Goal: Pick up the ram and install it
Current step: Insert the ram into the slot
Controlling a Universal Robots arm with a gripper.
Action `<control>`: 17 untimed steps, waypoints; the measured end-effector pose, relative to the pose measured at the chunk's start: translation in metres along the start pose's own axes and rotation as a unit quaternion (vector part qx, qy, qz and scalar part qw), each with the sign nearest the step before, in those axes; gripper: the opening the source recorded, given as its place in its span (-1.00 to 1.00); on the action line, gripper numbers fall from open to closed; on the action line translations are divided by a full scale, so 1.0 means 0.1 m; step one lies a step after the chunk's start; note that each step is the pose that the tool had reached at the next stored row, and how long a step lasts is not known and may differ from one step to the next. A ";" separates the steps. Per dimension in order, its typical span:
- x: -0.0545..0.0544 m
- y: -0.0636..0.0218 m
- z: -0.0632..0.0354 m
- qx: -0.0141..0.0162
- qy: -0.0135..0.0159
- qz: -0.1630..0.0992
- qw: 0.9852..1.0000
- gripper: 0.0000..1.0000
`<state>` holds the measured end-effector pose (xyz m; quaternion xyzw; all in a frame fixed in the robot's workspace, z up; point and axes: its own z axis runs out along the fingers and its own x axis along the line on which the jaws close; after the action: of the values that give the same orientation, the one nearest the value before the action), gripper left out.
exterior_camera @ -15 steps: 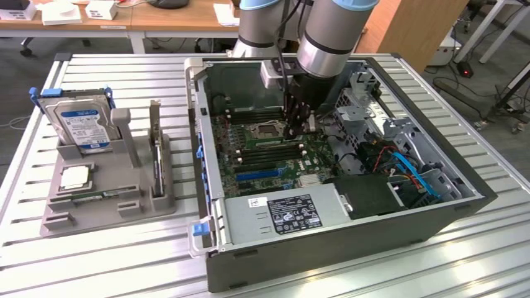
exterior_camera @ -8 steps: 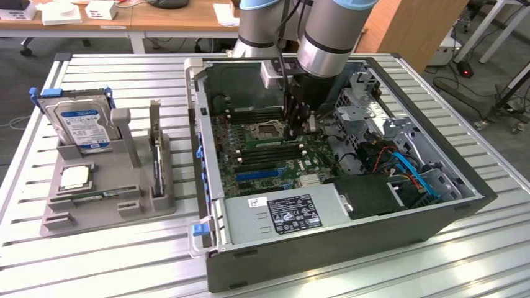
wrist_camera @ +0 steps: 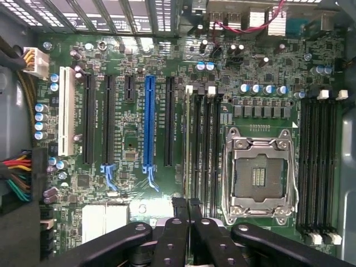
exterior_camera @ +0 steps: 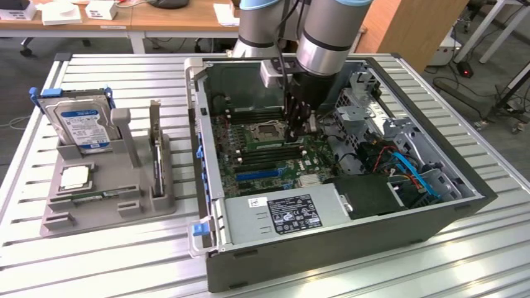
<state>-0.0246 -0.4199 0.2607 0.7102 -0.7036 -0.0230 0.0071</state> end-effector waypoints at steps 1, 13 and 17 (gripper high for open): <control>-0.01 0.000 0.001 0.000 0.000 0.000 1.000 -0.79; -0.05 0.001 0.018 0.000 0.005 0.000 1.000 -0.79; -0.05 0.000 0.030 0.000 0.005 0.000 1.000 -0.79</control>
<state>-0.0248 -0.4151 0.2578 0.7101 -0.7037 -0.0196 0.0104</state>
